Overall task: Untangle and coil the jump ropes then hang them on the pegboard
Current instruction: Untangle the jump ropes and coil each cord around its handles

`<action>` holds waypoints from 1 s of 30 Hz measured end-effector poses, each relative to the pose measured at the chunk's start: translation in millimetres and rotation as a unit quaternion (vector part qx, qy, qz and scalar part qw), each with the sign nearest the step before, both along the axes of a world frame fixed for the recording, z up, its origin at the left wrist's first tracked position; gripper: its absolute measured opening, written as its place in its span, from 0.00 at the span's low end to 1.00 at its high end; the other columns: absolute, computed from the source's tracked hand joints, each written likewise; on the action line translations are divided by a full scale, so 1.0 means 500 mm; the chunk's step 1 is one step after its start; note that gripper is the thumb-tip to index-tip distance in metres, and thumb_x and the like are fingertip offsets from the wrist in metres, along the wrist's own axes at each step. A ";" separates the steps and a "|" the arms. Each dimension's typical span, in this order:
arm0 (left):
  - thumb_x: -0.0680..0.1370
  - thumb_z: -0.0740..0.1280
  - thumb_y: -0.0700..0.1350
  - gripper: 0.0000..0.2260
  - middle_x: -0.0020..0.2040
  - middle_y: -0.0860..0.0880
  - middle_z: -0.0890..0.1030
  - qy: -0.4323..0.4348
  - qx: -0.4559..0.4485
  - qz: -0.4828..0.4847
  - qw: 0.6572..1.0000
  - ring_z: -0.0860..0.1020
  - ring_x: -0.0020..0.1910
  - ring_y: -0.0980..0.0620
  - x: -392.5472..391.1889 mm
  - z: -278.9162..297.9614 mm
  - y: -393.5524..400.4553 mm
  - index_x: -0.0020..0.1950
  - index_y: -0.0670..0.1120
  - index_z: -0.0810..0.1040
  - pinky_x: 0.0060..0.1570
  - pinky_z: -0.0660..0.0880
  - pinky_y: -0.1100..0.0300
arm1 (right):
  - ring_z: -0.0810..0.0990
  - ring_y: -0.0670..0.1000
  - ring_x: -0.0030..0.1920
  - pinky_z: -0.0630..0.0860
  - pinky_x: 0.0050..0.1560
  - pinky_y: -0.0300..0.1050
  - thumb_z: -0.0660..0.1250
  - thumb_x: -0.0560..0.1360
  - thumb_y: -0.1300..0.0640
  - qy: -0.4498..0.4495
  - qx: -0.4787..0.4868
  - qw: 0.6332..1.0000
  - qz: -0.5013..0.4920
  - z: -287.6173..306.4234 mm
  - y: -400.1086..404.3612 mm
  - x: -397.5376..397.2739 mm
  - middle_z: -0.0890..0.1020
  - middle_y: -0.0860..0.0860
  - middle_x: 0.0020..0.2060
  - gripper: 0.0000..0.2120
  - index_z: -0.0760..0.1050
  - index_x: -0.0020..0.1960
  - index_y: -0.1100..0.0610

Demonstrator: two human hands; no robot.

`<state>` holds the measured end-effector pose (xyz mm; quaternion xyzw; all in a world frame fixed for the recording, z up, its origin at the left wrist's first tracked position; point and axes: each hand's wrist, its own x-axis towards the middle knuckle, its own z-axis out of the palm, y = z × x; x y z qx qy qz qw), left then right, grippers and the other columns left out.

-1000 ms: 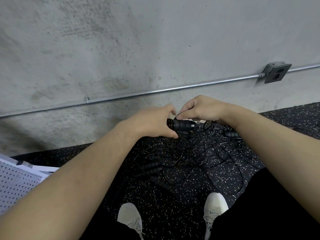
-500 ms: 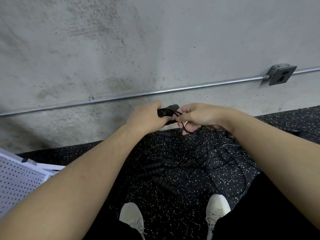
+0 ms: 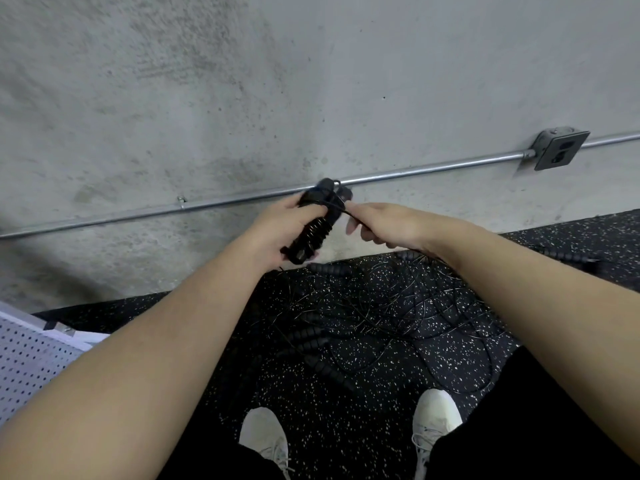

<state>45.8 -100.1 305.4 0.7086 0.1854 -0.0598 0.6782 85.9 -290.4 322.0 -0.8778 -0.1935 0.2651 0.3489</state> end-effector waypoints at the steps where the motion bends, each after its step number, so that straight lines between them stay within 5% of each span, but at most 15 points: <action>1: 0.79 0.72 0.43 0.14 0.43 0.41 0.84 0.002 -0.020 0.010 1.000 0.80 0.33 0.44 0.001 0.006 0.005 0.65 0.51 0.81 0.30 0.78 0.54 | 0.69 0.48 0.36 0.66 0.38 0.43 0.48 0.85 0.40 -0.013 0.008 1.000 -0.020 0.000 -0.001 0.001 0.72 0.46 0.36 0.22 0.74 0.47 0.52; 6: 0.82 0.68 0.42 0.13 0.41 0.40 0.81 0.012 -0.127 0.033 0.991 0.79 0.32 0.44 0.003 0.016 0.005 0.66 0.48 0.77 0.31 0.78 0.55 | 0.66 0.48 0.30 0.65 0.30 0.40 0.54 0.84 0.42 -0.084 0.100 0.991 -0.041 0.000 0.008 -0.002 0.70 0.47 0.30 0.20 0.71 0.41 0.53; 10: 0.82 0.67 0.40 0.24 0.46 0.38 0.83 -0.006 -0.154 0.084 0.984 0.80 0.36 0.41 0.001 0.019 0.008 0.73 0.62 0.72 0.32 0.80 0.53 | 0.64 0.42 0.23 0.63 0.25 0.33 0.60 0.84 0.46 -0.090 0.150 0.984 -0.028 -0.007 0.012 -0.010 0.71 0.48 0.28 0.11 0.80 0.54 0.47; 14: 0.83 0.65 0.41 0.25 0.49 0.39 0.83 0.003 -0.160 0.055 0.986 0.79 0.39 0.41 -0.002 0.026 0.010 0.75 0.66 0.69 0.33 0.79 0.54 | 0.72 0.46 0.28 0.70 0.29 0.39 0.62 0.84 0.49 -0.064 0.243 0.963 -0.094 -0.008 0.004 -0.004 0.83 0.48 0.34 0.12 0.80 0.64 0.45; 20: 0.82 0.61 0.41 0.22 0.45 0.40 0.82 0.023 -0.306 0.042 0.951 0.80 0.35 0.42 -0.004 0.037 0.020 0.71 0.63 0.74 0.36 0.77 0.56 | 0.62 0.45 0.29 0.58 0.29 0.38 0.59 0.85 0.51 -0.031 0.281 0.958 -0.057 -0.003 0.007 -0.009 0.73 0.45 0.31 0.11 0.80 0.52 0.45; 24: 0.80 0.59 0.41 0.17 0.45 0.42 0.82 -0.007 -0.332 0.065 0.941 0.80 0.34 0.42 -0.011 0.049 0.016 0.61 0.58 0.79 0.35 0.77 0.58 | 0.62 0.44 0.27 0.59 0.28 0.37 0.57 0.85 0.44 -0.038 0.255 0.963 -0.077 0.005 0.028 -0.018 0.70 0.41 0.27 0.17 0.69 0.39 0.50; 27: 0.77 0.58 0.44 0.17 0.43 0.42 0.83 -0.027 -0.339 0.073 0.938 0.80 0.34 0.42 -0.017 0.056 0.021 0.61 0.55 0.80 0.34 0.76 0.57 | 0.62 0.45 0.27 0.59 0.29 0.39 0.57 0.84 0.44 -0.009 0.241 0.968 -0.066 0.005 0.032 -0.022 0.70 0.42 0.26 0.18 0.63 0.38 0.50; 30: 0.80 0.60 0.52 0.15 0.42 0.43 0.81 -0.051 -0.301 0.036 0.952 0.78 0.33 0.44 -0.028 0.064 0.018 0.45 0.52 0.87 0.33 0.72 0.58 | 0.60 0.45 0.28 0.59 0.30 0.40 0.57 0.84 0.44 0.018 0.249 0.967 -0.055 0.010 0.024 -0.019 0.68 0.43 0.27 0.17 0.61 0.39 0.50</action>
